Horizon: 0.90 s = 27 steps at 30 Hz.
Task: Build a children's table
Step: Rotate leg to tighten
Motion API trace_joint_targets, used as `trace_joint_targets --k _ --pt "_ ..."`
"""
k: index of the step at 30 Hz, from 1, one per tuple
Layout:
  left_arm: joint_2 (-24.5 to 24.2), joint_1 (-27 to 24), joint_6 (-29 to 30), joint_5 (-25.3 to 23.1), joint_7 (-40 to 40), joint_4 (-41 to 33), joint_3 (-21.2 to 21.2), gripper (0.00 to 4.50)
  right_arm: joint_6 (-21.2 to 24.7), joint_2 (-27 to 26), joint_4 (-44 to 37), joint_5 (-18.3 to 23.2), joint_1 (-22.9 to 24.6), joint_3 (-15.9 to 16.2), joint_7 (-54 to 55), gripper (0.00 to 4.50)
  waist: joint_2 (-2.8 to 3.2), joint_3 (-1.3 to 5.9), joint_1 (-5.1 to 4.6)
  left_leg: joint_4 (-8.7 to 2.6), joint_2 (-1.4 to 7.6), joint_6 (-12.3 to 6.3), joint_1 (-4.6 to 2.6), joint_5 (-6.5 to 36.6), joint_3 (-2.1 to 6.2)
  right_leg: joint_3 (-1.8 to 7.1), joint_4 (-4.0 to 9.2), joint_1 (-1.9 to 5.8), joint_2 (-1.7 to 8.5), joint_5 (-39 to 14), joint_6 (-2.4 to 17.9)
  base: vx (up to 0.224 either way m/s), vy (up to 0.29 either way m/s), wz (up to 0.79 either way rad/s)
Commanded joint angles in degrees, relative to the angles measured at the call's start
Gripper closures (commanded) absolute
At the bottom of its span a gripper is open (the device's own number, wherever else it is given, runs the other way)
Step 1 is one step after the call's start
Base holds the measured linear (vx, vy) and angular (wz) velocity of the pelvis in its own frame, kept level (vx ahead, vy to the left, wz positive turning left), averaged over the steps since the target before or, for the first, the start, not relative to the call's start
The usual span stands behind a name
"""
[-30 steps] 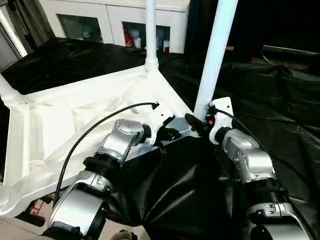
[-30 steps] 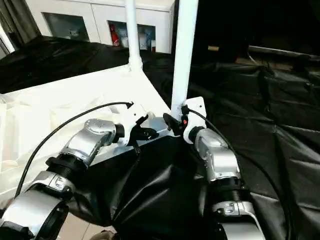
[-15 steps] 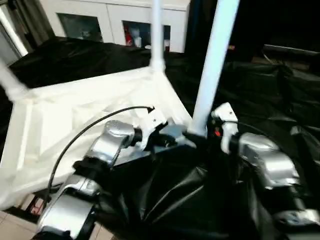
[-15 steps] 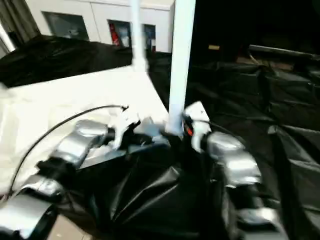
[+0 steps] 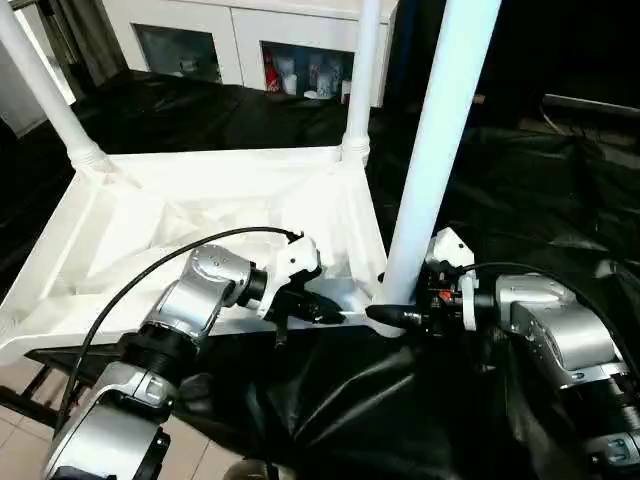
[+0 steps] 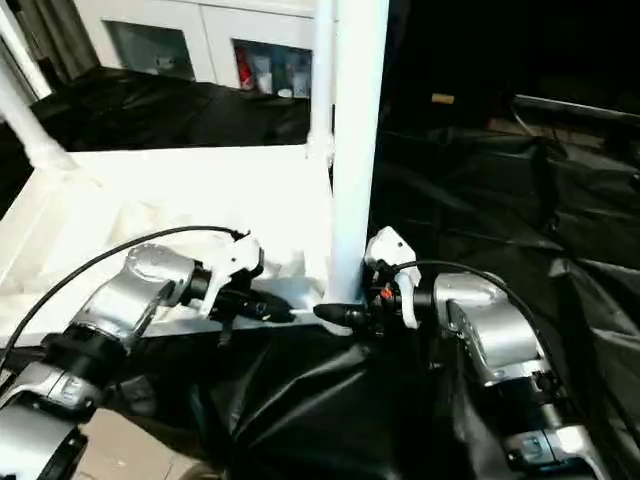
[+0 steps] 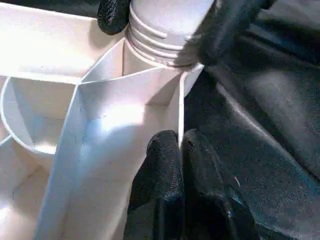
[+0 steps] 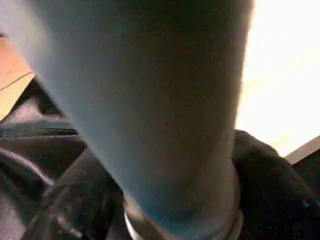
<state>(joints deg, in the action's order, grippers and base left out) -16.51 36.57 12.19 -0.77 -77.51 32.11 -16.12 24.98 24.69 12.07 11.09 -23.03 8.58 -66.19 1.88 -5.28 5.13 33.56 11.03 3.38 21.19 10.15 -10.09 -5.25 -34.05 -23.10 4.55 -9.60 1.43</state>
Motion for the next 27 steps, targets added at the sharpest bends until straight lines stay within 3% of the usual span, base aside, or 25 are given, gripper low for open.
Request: trace_joint_targets --k 1,6,7,10,12,14,17,18,20,22,27 --pt "2.83 1.19 -0.39 2.1 1.34 -2.59 -0.91 4.5 0.87 -3.78 -3.02 1.39 0.96 5.06 -1.36 1.59 -0.69 4.41 -0.28 -3.69 2.44 -4.34 -0.56 9.82 0.5 3.21 4.25 3.1 4.29 -14.91 12.7 0.0 0.0 0.0" --pt "4.11 2.0 0.18 1.31 4.53 -1.41 -0.17 4.5 0.59 -6.85 -1.23 0.08 0.85 3.82 5.11 1.78 -0.83 4.25 -0.59 -3.89 2.29 -3.09 -0.56 11.3 0.63 3.18 4.65 2.99 4.37 -18.72 11.34 0.0 0.0 0.0" --pt "5.97 3.81 0.73 0.28 9.71 1.27 0.91 4.5 0.52 -10.98 2.85 -1.71 -0.36 1.3 14.38 1.82 -0.81 4.26 -0.72 -3.91 2.21 -2.57 -0.74 11.53 0.61 3.2 4.84 2.76 4.34 -19.95 10.81 0.0 0.0 0.0" --pt "7.95 5.97 0.9 -1.02 15.53 4.52 1.86 4.5 0.2 -14.79 6.65 -3.1 -1.48 -1.02 22.64 1.84 -0.89 4.28 -1.35 -4.0 2.0 -1.2 -0.88 12.63 0.8 3.07 5.18 2.77 4.37 -22.6 9.72 0.0 0.0 0.0" --pt "9.3 7.36 1.32 -1.55 19.46 6.56 2.65 4.5 0.29 -16.71 8.22 -3.49 -2.03 -2.23 26.72 1.86 -0.83 4.21 -1.82 -4.07 1.96 -1.09 -0.8 13.34 0.83 3.04 5.28 2.8 4.3 -22.58 9.68 0.0 0.0 0.0" --pt "10.84 8.75 1.96 -1.86 23.6 8.4 3.57 4.5 0.65 -18.94 9.81 -3.56 -2.68 -3.66 30.95 1.86 -0.71 4.33 -1.9 -3.94 1.94 -1.17 -1.0 13.18 0.71 3.16 5.28 2.57 4.3 -21.6 9.99 0.0 0.0 0.0" --pt "13.48 10.51 2.89 -1.71 28.53 10.28 4.83 4.5 0.04 -23.03 12.98 -4.01 -4.53 -5.97 37.98 1.86 -0.66 4.52 -1.89 -3.89 1.88 -1.35 -0.87 12.0 0.74 3.13 5.1 2.83 4.31 -19.55 10.48 0.0 0.0 0.0" --pt "14.05 10.74 2.67 -1.75 28.87 10.54 4.93 4.5 -0.32 -23.95 13.52 -4.09 -4.93 -6.25 38.56 1.86 -0.67 4.64 -1.9 -3.87 1.84 -1.58 -0.66 11.21 0.76 3.12 4.85 3.06 4.29 -17.9 10.83 0.0 0.0 0.0" --pt "14.54 10.82 2.01 -1.72 28.27 10.7 4.72 4.5 -0.74 -24.93 13.39 -3.03 -5.15 -6.51 37.3 1.3 -0.7 4.82 -1.78 -3.74 1.88 -2.41 -0.61 9.77 0.67 3.2 4.51 3.21 4.25 -14.47 11.44 0.0 0.0 0.0" --pt "14.57 10.7 0.84 -1.61 26.59 10.81 4.22 4.5 -0.66 -25.03 12.4 -1.91 -5.18 -6.36 35.27 1.16 -0.7 5.0 -1.76 -3.58 1.87 -3.69 -0.45 7.62 0.62 3.23 4.01 3.42 4.17 -10.13 12.52 0.0 0.0 0.0" --pt "12.68 9.23 -0.02 -1.25 21.78 9.29 3.01 4.5 -2.25 -20.06 9.52 -2.33 -4.48 -3.64 27.42 0.71 -0.76 4.86 -1.69 -3.49 1.8 -4.76 -0.38 7.51 0.51 3.16 4.04 3.58 4.25 -10.0 13.31 0.0 0.0 0.0"
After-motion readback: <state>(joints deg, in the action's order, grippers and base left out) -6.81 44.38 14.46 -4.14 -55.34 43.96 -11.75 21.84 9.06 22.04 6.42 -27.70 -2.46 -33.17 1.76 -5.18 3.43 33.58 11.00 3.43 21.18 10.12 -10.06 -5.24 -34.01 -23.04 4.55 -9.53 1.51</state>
